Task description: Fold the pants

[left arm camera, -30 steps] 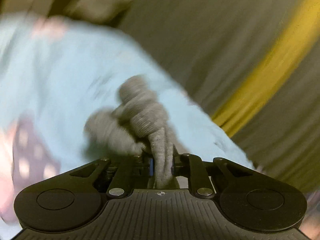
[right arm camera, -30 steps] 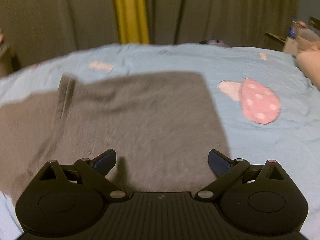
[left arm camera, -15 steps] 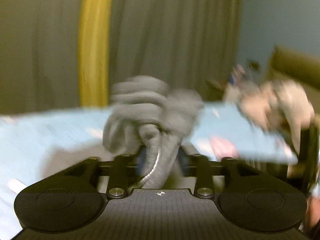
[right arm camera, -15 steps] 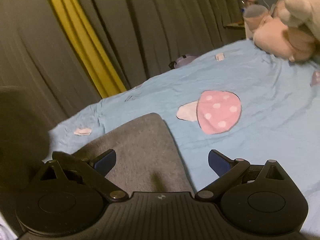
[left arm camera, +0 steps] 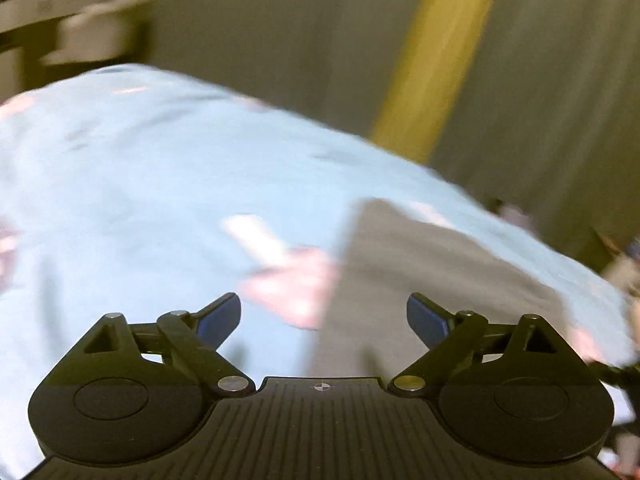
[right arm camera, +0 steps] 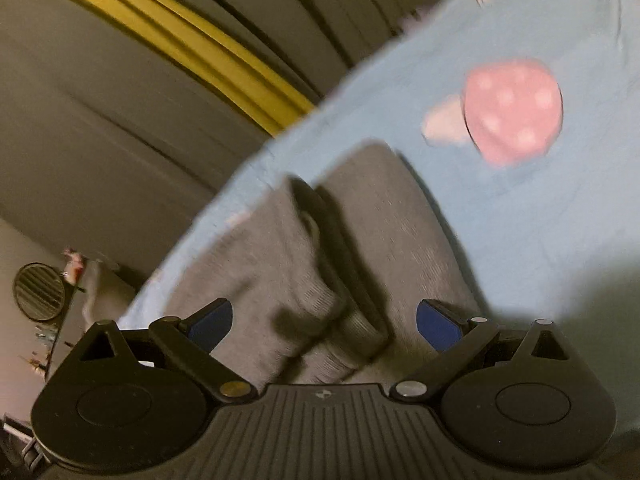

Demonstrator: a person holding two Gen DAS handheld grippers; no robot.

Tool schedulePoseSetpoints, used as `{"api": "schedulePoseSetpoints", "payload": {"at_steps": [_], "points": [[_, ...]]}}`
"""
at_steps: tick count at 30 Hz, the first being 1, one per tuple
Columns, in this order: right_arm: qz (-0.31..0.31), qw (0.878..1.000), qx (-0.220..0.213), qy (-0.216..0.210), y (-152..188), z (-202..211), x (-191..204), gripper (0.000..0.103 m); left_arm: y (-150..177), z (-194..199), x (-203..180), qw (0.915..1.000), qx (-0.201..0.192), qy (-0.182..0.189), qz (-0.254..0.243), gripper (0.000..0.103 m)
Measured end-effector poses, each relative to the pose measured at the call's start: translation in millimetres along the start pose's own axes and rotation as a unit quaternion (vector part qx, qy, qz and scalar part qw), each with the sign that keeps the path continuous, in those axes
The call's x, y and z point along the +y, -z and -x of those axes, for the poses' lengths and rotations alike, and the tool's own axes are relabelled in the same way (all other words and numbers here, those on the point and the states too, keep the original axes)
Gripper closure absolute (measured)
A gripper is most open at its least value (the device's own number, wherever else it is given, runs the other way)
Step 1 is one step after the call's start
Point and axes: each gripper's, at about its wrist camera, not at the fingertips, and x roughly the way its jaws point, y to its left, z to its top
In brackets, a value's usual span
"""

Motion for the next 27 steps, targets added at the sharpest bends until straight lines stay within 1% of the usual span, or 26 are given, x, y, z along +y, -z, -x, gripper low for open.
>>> {"api": "schedulePoseSetpoints", "payload": {"at_steps": [1,2,3,4,5,6,8,9,11,12,13,14,15,18,19,20,21,22,23,24,27], "points": [[-0.012,1.0,0.003,0.0,-1,-3,-3,0.004,2,-7,5,0.9995,0.009,-0.03,0.011,0.008],[-0.022,1.0,0.004,-0.004,-3,-5,-6,0.004,0,-17,18,0.9967,0.038,-0.053,0.048,0.008],[-0.031,0.999,0.005,-0.013,-4,-6,-8,0.006,1,-30,31,0.9924,0.069,-0.049,0.089,0.009],[-0.038,0.999,0.008,-0.021,-5,-7,-8,0.013,1,-39,37,0.9889,0.087,-0.04,0.114,0.01],[-0.044,0.999,0.014,-0.026,-6,-8,-9,0.02,-1,-45,43,0.9849,0.099,-0.038,0.137,0.011],[-0.047,0.998,0.019,-0.026,-5,-10,-9,0.025,-1,-49,44,0.9833,0.101,-0.038,0.147,0.011],[-0.042,0.998,0.023,-0.031,-5,-12,-8,0.032,-4,-51,38,0.9877,0.089,-0.024,0.127,0.01],[-0.046,0.998,0.029,-0.033,-7,-13,-9,0.031,-7,-53,30,0.9899,0.085,-0.017,0.112,0.01],[-0.067,0.995,0.045,-0.05,-11,-18,-17,0.027,-7,-55,22,0.9929,0.084,-0.009,0.084,0.009],[-0.079,0.993,0.058,-0.063,-15,-23,-20,0.022,-6,-54,22,0.9935,0.085,-0.007,0.075,0.009],[-0.085,0.991,0.068,-0.076,-18,-28,-22,0.013,-6,-56,22,0.9935,0.088,-0.006,0.072,0.009],[-0.089,0.989,0.078,-0.093,-20,-33,-23,0.008,4,-54,20,0.9932,0.091,-0.005,0.073,0.009],[-0.09,0.988,0.084,-0.098,-21,-36,-22,0.004,4,-55,22,0.9925,0.094,-0.006,0.078,0.009],[-0.082,0.989,0.088,-0.091,-22,-41,-16,0.004,5,-53,29,0.9902,0.1,-0.008,0.096,0.009],[-0.076,0.989,0.087,-0.09,-22,-41,-14,0.009,5,-51,30,0.9897,0.1,-0.008,0.102,0.009],[-0.069,0.99,0.084,-0.086,-21,-39,-13,0.018,5,-52,31,0.9893,0.1,-0.008,0.106,0.009],[-0.071,0.989,0.087,-0.092,-20,-39,-14,0.049,5,-53,31,0.9892,0.1,-0.009,0.107,0.009],[-0.086,0.986,0.092,-0.109,-19,-38,-18,0.052,5,-53,31,0.9892,0.1,-0.01,0.107,0.009],[-0.097,0.984,0.092,-0.12,-18,-38,-20,0.052,5,-52,31,0.9892,0.1,-0.011,0.106,0.009],[-0.099,0.983,0.092,-0.122,-18,-39,-21,0.052,5,-52,31,0.9892,0.101,-0.011,0.105,0.009],[-0.107,0.98,0.107,-0.126,-19,-49,-19,0.04,6,-54,28,0.9899,0.104,-0.015,0.096,0.009]]}}
